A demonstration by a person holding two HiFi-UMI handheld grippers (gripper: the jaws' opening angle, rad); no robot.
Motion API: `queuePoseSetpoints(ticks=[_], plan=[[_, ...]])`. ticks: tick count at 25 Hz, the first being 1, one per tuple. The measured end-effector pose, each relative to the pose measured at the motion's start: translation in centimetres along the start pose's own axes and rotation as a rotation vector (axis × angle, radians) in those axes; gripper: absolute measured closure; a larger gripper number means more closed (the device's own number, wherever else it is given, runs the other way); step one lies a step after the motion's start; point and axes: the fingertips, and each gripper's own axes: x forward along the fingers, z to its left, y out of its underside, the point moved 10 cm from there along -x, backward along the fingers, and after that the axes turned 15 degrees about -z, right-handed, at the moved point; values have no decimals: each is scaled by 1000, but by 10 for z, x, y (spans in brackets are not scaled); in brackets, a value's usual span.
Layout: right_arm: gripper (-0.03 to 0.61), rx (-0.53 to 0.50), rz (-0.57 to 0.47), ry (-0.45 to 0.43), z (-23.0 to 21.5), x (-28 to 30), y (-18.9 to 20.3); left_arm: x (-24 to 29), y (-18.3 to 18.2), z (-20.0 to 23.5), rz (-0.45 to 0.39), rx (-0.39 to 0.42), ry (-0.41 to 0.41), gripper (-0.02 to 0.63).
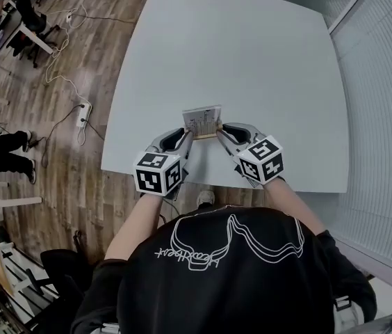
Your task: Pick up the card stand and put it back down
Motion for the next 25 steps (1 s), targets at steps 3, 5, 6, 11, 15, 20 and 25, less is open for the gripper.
queuePoseSetpoints(ticks=[3, 5, 6, 11, 15, 20, 25], plan=[[503, 15, 8, 18, -3, 14, 12, 8, 9, 17, 8, -6, 18, 526], [503, 21, 14, 30, -5, 23, 21, 14, 16, 28, 18, -4, 27, 526], [503, 23, 19, 37, -6, 27, 26, 18, 20, 33, 26, -4, 31, 526], [505, 41, 56, 69, -14, 40, 43, 32, 37, 48, 65, -10, 60, 526], [505, 41, 88, 83, -22, 49, 53, 45, 48, 58, 101, -25, 63, 526], [503, 59, 100, 84, -27, 55, 63, 53, 55, 64, 109, -5, 65, 526], [502, 54, 93, 83, -29, 58, 65, 55, 56, 66, 116, 34, 80, 526]])
